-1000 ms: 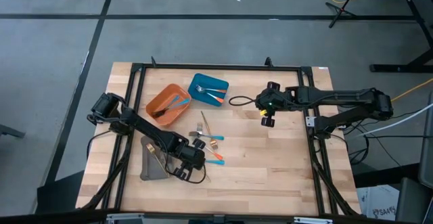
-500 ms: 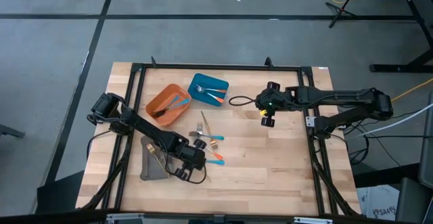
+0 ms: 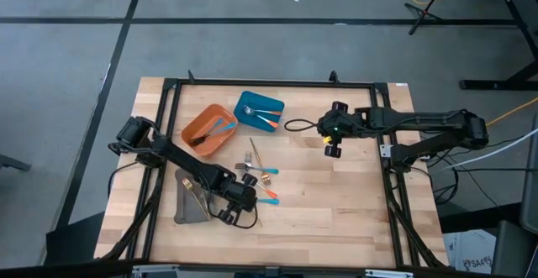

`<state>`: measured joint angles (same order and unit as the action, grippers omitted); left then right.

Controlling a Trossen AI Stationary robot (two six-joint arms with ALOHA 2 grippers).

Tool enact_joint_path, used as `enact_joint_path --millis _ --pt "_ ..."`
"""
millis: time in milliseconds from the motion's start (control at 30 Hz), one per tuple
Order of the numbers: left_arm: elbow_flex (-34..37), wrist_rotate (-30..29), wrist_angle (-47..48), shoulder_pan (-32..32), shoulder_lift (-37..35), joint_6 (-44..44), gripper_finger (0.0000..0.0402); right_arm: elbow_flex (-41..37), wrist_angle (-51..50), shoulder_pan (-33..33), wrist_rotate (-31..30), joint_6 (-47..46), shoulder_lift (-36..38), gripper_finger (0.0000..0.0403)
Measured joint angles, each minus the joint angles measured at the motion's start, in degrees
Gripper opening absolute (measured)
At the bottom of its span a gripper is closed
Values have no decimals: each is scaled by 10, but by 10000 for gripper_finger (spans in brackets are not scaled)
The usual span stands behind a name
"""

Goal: Sort silverware by color (type)
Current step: Put the gold fork into the black bin

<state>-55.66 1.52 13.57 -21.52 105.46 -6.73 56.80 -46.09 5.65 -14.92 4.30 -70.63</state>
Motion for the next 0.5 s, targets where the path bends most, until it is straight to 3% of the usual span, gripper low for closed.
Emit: enact_joint_path --millis 267,500 --pt "0 -10 -3 0 5 0 80 0 0 0 0 0 0 92" --pt "0 -10 -6 0 6 -29 37 0 0 0 0 0 0 92"
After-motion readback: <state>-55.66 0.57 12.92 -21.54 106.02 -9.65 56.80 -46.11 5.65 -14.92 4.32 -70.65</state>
